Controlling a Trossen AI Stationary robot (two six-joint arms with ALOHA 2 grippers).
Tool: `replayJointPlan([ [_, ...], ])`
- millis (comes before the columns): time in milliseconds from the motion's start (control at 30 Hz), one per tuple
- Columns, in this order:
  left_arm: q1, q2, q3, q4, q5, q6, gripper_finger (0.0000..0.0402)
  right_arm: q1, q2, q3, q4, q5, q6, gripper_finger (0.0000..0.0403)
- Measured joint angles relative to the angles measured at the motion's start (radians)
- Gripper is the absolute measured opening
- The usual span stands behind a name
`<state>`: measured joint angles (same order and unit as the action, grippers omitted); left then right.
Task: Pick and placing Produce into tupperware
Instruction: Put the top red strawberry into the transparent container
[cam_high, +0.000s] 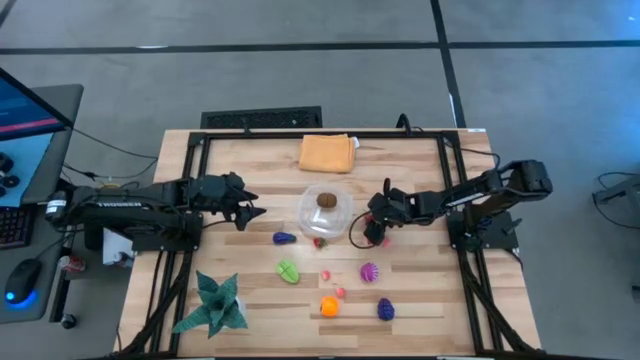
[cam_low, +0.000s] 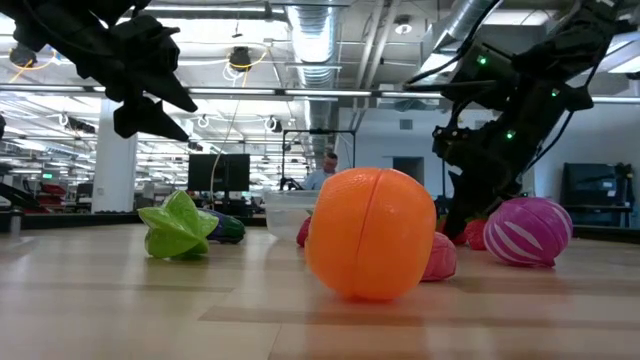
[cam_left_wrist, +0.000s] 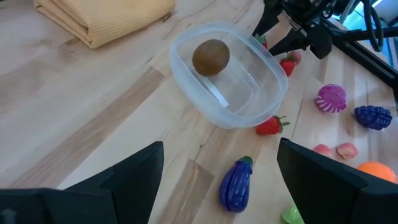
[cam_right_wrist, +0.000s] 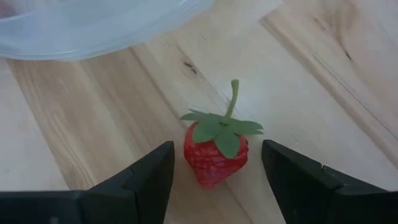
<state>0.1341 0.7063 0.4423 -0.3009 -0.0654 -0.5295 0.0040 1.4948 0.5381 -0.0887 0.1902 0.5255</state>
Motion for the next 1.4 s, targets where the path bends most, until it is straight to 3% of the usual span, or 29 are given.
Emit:
replayJointPlan([
  [167,0.000,0.000,0.000,0.000,-0.004,0.002,0.0302,0.000,-0.001,0.000,0.000,-0.002,-0.001,0.0251],
  [567,0.000,0.000,0.000,0.000,-0.008,0.002,0.0302,0.000,-0.002,-0.001,0.022,-0.003,-0.002,0.0172],
  [900,0.000,0.000,0.000,0.001,-0.007,0.002,0.0302,0.000,-0.003,-0.001,0.051,-0.014,-0.002,0.0187],
  [1100,0.000,0.000,0.000,0.001,-0.007,-0.008,0.0302,0.000,-0.003,-0.001,0.081,-0.037,-0.002,0.0176],
  [1400,0.000,0.000,0.000,0.004,-0.006,-0.012,0.0302,-0.006,-0.093,-0.001,0.068,-0.029,-0.008,0.0178],
])
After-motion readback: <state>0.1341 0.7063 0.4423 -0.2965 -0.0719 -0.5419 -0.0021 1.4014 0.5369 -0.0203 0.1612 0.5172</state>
